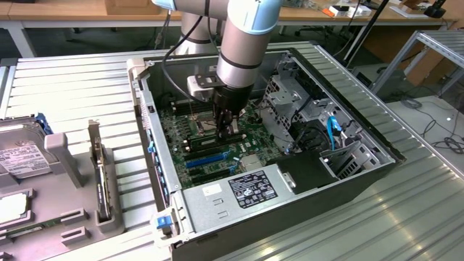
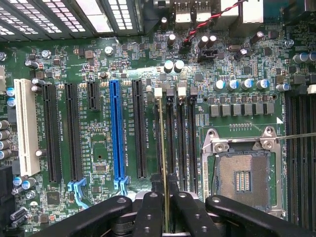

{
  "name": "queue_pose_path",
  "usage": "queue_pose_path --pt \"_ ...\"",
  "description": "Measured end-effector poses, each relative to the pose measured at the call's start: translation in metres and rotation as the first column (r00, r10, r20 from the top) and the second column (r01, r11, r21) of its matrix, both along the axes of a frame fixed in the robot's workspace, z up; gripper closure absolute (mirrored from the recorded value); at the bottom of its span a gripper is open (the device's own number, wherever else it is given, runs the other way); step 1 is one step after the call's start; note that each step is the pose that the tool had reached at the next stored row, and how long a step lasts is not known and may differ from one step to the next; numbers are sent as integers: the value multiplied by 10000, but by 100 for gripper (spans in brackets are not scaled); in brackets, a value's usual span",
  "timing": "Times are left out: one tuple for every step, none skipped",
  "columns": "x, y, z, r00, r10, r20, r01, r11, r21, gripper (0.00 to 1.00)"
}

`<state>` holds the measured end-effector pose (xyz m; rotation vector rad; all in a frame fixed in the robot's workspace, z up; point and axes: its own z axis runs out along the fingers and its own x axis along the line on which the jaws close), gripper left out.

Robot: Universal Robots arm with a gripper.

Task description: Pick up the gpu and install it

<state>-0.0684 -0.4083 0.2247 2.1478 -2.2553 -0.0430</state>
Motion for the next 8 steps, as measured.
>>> queue_pose_path --pt "1 0 -2 10000 0 -5 0 10000 0 86" --pt "2 0 -4 10000 -1 -8 1 10000 -1 86" --pt "3 0 -7 10000 0 -12 0 10000 -2 86" --pt "5 0 -8 10000 0 -18 0 10000 -1 86" --pt "5 0 -9 10000 0 -30 0 10000 -1 86" --pt "6 0 -9 10000 0 -40 0 10000 2 86" --pt "7 0 -6 10000 1 -60 -1 10000 6 86" --pt "10 1 -2 10000 1 -83 0 10000 10 86"
